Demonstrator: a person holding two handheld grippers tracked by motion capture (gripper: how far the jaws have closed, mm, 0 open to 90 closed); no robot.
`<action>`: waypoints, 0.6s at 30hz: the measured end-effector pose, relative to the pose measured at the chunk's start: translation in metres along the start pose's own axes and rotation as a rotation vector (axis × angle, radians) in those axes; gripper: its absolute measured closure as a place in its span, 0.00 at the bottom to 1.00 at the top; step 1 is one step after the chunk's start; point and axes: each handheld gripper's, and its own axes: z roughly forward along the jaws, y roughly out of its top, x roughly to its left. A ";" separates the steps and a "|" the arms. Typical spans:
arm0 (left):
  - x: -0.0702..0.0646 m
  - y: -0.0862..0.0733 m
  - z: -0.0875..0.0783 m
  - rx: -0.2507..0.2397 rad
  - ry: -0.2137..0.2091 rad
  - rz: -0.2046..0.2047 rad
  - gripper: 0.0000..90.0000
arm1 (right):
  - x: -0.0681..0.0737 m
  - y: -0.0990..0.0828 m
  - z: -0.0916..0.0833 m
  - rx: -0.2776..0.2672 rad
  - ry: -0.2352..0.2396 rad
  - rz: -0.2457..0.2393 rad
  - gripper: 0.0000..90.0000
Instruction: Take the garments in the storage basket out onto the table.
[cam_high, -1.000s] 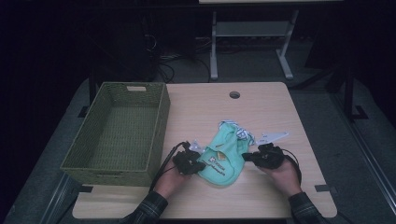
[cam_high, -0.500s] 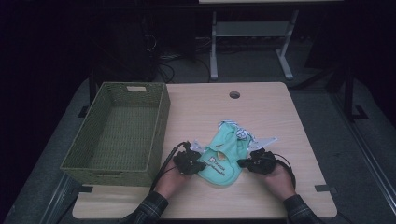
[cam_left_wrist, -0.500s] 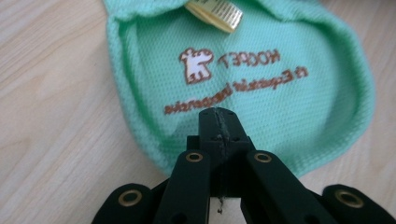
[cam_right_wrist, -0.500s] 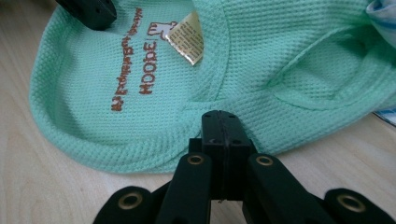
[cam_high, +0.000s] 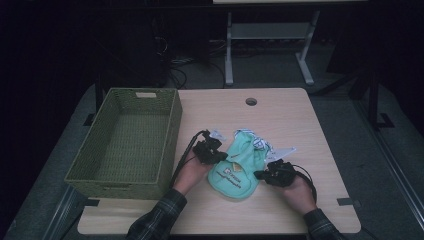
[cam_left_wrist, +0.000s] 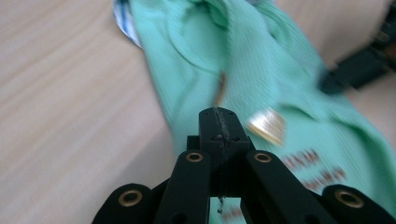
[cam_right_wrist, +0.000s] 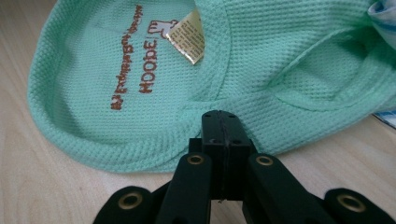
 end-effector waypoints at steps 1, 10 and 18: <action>0.000 0.000 0.000 0.000 0.000 0.000 1.00 | 0.000 0.000 0.000 0.000 0.000 0.000 1.00; 0.019 0.013 0.035 0.042 -0.031 -0.036 1.00 | -0.003 -0.002 0.000 -0.011 0.012 0.002 1.00; 0.016 0.007 0.035 0.071 -0.032 -0.002 1.00 | -0.005 -0.003 -0.002 -0.005 0.003 0.015 1.00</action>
